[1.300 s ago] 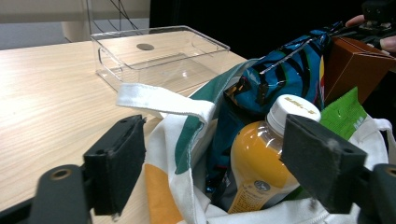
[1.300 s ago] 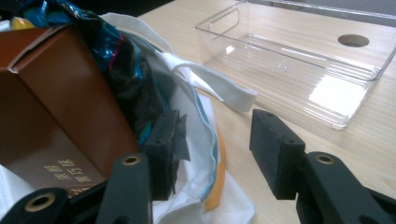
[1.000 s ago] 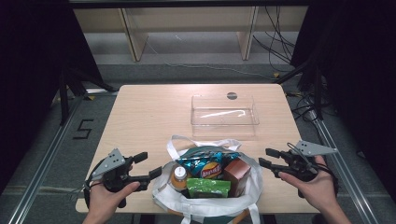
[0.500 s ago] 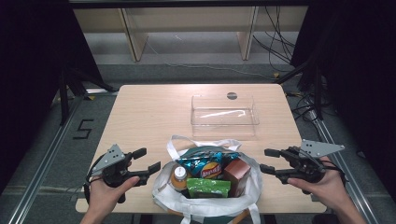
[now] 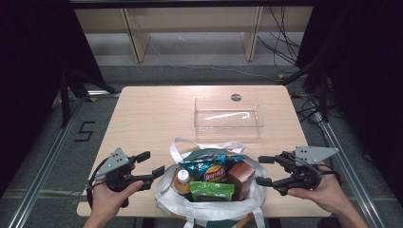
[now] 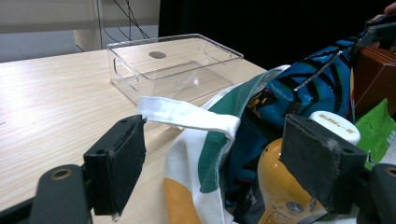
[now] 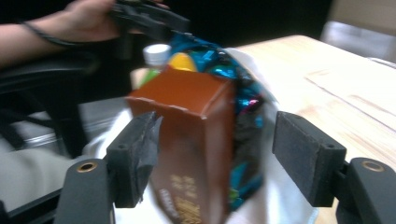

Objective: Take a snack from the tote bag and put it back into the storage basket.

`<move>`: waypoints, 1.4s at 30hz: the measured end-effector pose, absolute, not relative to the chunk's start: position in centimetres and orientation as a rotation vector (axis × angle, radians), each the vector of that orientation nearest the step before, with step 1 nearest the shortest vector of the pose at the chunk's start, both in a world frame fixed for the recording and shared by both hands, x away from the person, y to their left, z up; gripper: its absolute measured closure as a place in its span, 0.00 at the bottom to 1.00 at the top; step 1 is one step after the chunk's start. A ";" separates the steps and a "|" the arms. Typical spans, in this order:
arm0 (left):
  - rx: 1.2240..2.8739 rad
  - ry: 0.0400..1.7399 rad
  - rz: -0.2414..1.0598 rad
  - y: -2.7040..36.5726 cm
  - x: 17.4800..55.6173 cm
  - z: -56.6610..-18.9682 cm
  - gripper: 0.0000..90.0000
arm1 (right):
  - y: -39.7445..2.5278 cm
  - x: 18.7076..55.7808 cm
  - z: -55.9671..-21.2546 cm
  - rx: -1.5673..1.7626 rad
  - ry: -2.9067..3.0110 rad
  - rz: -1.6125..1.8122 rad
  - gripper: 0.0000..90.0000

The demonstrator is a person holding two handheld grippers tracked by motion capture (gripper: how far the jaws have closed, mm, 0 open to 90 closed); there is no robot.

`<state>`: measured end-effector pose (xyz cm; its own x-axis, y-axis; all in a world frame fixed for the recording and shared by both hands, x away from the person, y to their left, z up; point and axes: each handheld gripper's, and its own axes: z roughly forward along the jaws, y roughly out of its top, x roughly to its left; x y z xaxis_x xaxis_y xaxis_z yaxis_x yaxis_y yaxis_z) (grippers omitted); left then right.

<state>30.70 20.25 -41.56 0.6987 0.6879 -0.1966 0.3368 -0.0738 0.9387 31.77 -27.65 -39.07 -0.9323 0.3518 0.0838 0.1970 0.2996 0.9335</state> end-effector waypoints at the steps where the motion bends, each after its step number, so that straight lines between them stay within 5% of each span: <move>1: 1.667 0.850 0.349 20.2 30.6 -41.6 0.24 | -27.3 31.4 -39.2 0.520 2.378 1.723 0.32; 18: 1.686 0.836 0.356 20.5 30.5 -41.7 0.24 | -23.5 28.0 -40.4 0.654 2.293 1.666 0.19; 42: 1.702 0.839 0.349 20.3 30.5 -41.9 0.24 | -22.3 28.7 -40.8 0.669 2.301 1.625 0.32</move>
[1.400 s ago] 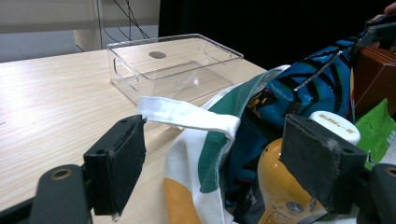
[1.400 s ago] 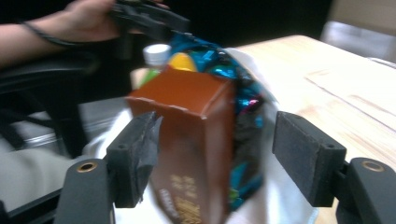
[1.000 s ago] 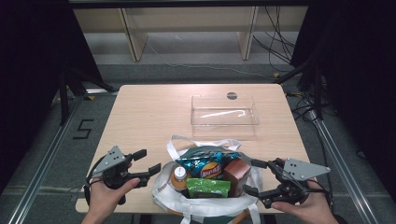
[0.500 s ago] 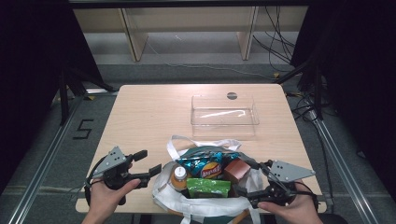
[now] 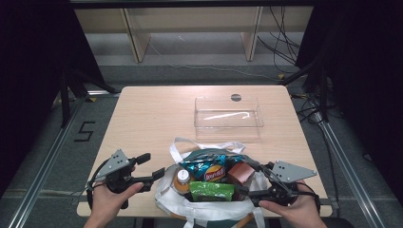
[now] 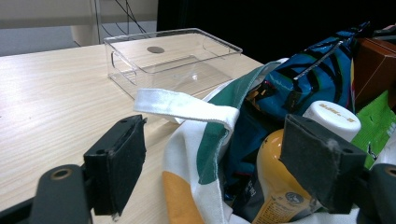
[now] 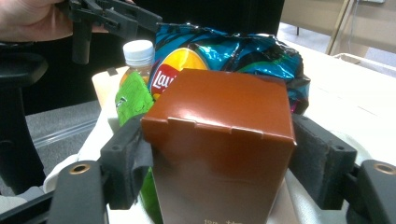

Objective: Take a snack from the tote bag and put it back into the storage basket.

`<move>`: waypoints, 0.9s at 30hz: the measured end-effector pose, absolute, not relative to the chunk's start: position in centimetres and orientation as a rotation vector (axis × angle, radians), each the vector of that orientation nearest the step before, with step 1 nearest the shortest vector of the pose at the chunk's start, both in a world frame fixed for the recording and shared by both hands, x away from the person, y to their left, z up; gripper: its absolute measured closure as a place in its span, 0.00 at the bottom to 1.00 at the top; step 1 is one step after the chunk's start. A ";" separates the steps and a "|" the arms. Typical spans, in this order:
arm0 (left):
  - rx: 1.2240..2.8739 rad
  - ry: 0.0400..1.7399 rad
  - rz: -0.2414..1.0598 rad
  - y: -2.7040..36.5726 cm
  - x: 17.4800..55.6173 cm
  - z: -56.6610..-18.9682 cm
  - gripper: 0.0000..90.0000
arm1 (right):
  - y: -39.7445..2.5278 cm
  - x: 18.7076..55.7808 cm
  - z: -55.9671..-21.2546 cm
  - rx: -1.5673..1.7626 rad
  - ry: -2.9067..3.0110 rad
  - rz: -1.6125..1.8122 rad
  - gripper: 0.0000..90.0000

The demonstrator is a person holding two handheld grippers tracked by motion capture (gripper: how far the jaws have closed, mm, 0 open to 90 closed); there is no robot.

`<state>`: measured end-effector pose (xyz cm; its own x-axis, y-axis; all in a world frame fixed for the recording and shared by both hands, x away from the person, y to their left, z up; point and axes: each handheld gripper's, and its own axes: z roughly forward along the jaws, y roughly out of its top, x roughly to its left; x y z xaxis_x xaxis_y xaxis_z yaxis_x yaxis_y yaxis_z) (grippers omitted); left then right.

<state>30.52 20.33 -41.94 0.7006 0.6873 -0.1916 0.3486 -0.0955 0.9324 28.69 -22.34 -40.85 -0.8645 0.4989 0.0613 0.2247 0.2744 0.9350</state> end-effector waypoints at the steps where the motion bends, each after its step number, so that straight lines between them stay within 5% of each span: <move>1: 1.703 0.837 0.349 20.4 30.5 -41.9 0.24 | -22.5 28.7 -40.8 0.675 2.309 1.614 0.32; 27: 1.694 0.858 0.338 20.2 30.5 -42.1 0.24 | -22.3 28.7 -41.0 0.748 2.290 1.607 0.37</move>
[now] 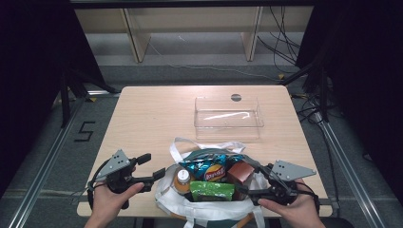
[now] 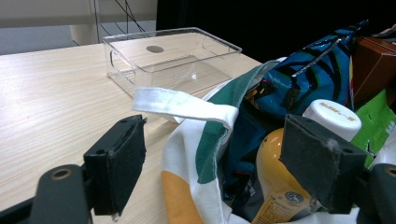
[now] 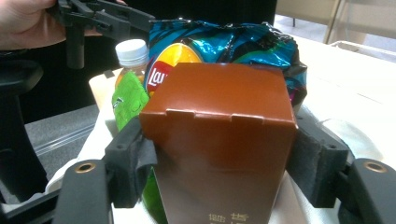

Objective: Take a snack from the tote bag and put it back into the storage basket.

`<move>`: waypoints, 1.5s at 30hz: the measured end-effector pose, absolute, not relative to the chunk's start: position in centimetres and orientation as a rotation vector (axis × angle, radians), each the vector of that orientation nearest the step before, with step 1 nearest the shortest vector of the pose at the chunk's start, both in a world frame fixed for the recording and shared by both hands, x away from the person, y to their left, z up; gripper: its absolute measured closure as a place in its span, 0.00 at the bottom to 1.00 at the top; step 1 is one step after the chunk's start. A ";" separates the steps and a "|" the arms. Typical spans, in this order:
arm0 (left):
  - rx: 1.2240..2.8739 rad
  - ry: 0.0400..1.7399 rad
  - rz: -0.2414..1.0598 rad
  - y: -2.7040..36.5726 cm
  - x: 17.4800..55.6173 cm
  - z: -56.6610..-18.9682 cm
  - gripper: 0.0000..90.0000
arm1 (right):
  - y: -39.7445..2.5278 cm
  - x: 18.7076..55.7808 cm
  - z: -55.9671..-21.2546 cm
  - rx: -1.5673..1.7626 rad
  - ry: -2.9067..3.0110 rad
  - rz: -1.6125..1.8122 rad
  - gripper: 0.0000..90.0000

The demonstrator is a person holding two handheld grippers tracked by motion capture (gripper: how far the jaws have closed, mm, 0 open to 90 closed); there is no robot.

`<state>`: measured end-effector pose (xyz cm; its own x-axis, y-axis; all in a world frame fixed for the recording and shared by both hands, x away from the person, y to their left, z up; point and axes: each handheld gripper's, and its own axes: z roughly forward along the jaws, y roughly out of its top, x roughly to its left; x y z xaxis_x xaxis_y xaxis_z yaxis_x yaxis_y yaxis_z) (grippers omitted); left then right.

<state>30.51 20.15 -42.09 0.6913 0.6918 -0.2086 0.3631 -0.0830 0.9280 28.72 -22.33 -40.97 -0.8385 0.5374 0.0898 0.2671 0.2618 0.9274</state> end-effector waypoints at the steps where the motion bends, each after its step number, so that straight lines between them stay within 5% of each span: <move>1: 1.705 0.834 0.345 20.2 30.6 -42.1 0.24 | -22.4 28.7 -40.9 0.739 2.289 1.604 0.39; 18: 1.701 0.843 0.346 20.4 30.6 -42.2 0.24 | -22.7 27.6 -39.7 0.795 2.270 1.566 0.43; 45: 1.684 0.857 0.352 20.6 30.6 -42.2 0.24 | -26.7 28.3 -32.1 0.865 1.878 1.632 0.43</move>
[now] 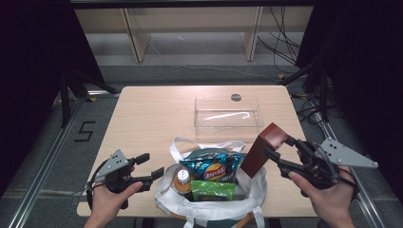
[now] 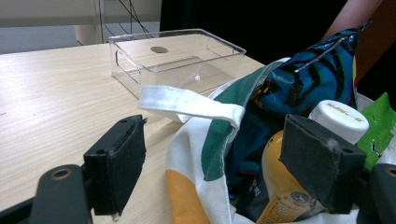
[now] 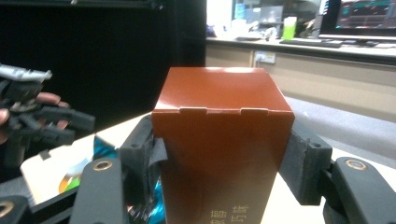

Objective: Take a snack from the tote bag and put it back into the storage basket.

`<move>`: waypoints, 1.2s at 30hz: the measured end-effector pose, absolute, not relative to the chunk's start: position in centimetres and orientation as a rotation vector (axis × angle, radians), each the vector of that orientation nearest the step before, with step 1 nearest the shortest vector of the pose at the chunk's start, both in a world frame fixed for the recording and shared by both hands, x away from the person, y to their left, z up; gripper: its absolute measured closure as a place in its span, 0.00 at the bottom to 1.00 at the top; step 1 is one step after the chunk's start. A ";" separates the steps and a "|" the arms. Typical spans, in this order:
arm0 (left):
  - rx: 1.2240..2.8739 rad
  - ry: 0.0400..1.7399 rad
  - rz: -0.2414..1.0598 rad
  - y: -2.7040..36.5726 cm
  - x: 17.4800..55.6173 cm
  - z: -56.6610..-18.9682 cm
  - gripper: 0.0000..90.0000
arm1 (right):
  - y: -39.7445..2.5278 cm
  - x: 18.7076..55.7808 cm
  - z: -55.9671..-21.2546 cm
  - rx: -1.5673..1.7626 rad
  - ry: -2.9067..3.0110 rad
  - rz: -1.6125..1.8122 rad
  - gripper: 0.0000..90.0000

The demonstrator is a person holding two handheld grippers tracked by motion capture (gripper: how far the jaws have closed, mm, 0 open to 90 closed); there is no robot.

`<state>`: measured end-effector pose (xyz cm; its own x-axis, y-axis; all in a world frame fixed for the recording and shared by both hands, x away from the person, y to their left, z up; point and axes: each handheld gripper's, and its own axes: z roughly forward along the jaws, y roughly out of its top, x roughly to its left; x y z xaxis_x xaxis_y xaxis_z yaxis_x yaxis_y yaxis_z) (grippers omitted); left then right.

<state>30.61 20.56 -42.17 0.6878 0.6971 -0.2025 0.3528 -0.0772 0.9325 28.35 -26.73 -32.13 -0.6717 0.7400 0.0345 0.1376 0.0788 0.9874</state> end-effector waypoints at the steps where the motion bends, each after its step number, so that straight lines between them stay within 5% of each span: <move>1: 1.681 0.858 0.352 20.6 30.6 -42.2 0.24 | -26.7 28.5 -31.6 0.854 1.872 1.638 0.43; 36: 1.641 0.882 0.374 21.2 30.8 -42.0 0.24 | -26.4 32.2 -29.6 0.955 1.616 1.492 0.43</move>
<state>30.77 21.19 -42.03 0.6639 0.7163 -0.2146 0.3441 -0.0379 0.9382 32.20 -26.42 -29.61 -0.4607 0.8872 -0.0264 0.0445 0.0528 0.9976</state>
